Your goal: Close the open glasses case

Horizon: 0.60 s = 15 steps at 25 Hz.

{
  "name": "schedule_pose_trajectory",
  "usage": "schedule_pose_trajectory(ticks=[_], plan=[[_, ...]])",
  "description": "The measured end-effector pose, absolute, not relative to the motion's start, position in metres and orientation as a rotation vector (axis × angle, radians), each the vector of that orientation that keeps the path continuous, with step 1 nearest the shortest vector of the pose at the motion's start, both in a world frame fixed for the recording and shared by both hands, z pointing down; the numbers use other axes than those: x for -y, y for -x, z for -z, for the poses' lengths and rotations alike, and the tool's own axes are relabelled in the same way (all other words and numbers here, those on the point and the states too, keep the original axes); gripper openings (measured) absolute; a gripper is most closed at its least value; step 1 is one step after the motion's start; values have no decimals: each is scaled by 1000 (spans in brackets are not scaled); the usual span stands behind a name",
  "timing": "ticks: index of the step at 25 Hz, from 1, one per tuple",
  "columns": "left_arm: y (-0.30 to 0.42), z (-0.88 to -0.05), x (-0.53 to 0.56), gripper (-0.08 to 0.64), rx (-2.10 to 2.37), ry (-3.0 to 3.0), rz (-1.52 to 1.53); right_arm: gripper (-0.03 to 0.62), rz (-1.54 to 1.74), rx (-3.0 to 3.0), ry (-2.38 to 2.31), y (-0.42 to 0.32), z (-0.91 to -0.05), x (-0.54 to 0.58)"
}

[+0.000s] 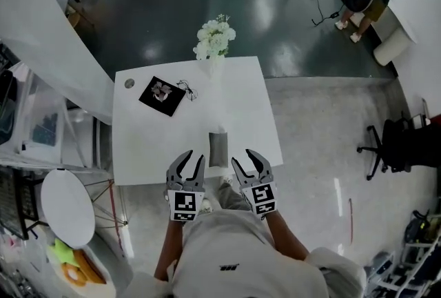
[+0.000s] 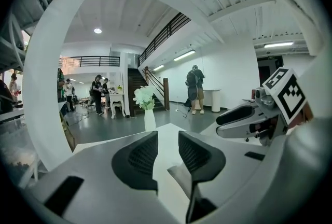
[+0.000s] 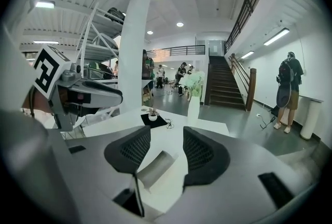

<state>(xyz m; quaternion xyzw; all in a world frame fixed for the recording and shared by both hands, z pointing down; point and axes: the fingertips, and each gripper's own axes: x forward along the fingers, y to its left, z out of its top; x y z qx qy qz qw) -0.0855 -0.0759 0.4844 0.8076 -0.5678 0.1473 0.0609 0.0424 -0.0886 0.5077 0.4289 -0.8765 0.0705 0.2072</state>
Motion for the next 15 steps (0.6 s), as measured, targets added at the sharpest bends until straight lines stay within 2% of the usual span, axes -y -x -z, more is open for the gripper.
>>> schedule_pose_trajectory(ticks=[15], plan=[[51, -552, 128, 137, 1665, -2305, -605, 193, -259, 2403, -965, -64, -566, 144]])
